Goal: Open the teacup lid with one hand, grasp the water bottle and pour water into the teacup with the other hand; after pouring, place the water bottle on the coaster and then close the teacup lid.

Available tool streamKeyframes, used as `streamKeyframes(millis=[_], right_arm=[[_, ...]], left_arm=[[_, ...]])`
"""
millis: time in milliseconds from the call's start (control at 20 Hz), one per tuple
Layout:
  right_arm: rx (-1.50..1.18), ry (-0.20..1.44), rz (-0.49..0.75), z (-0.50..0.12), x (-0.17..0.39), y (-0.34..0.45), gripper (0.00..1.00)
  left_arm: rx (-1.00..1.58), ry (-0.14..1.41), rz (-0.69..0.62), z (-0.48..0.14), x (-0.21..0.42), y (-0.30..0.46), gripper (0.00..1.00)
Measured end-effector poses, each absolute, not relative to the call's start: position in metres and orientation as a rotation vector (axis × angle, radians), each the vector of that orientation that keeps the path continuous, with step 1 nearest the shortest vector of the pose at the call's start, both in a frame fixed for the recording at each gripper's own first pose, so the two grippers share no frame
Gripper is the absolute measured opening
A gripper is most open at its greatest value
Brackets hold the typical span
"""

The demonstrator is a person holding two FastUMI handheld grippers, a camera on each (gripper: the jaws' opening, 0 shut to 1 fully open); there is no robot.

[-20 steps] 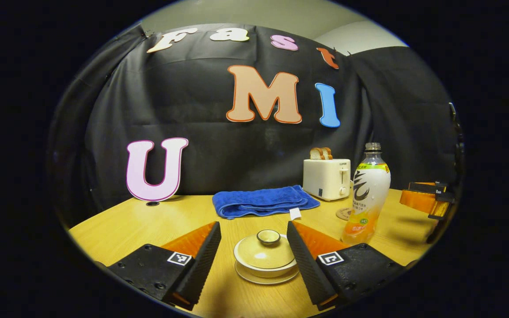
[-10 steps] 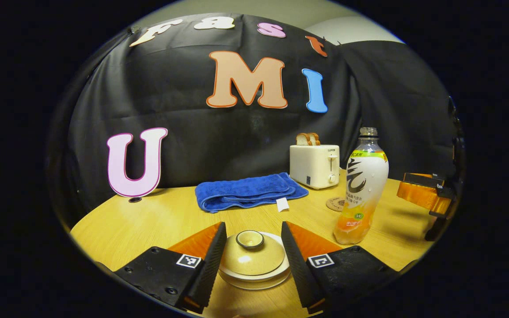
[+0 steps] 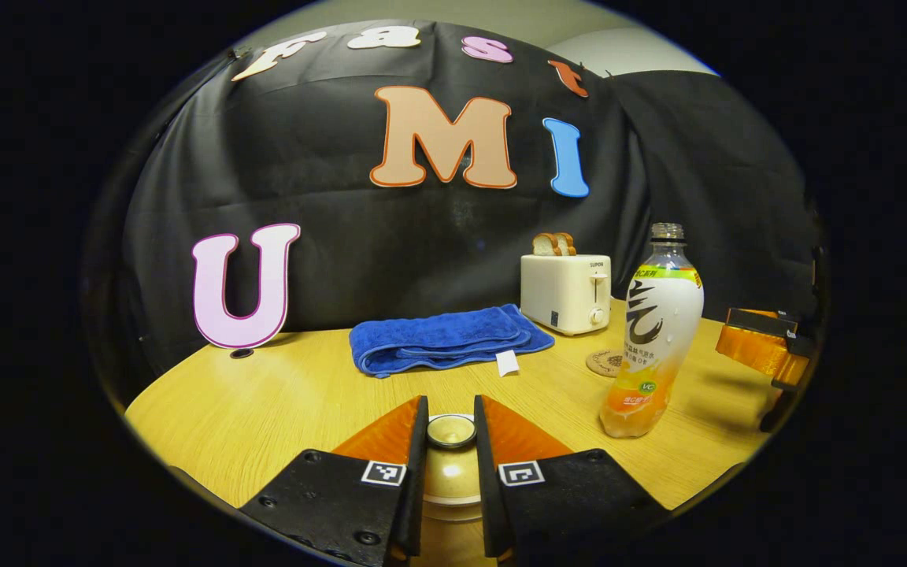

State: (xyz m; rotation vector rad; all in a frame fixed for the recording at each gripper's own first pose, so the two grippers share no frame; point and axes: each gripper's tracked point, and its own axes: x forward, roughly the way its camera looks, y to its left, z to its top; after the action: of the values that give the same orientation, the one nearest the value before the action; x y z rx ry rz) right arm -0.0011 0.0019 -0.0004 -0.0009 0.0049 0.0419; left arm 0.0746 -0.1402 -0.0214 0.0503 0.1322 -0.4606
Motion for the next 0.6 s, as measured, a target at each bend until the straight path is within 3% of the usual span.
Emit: streamKeyframes(millis=[200,300,600], right_arm=[[-0.001,0.005,0.042,-0.001,-0.001,0.002,0.99],[-0.001,0.005,0.042,-0.001,-0.001,0.002,0.94],[0.000,0.010,0.087,-0.002,-0.003,0.006,0.94]], left_arm=[[0.025,0.103,-0.440,-0.015,0.074,-0.135,0.29],[0.009,0.085,-0.430,-0.013,0.074,-0.132,0.28],[-0.003,0.004,-0.364,0.000,0.069,-0.117,0.27]])
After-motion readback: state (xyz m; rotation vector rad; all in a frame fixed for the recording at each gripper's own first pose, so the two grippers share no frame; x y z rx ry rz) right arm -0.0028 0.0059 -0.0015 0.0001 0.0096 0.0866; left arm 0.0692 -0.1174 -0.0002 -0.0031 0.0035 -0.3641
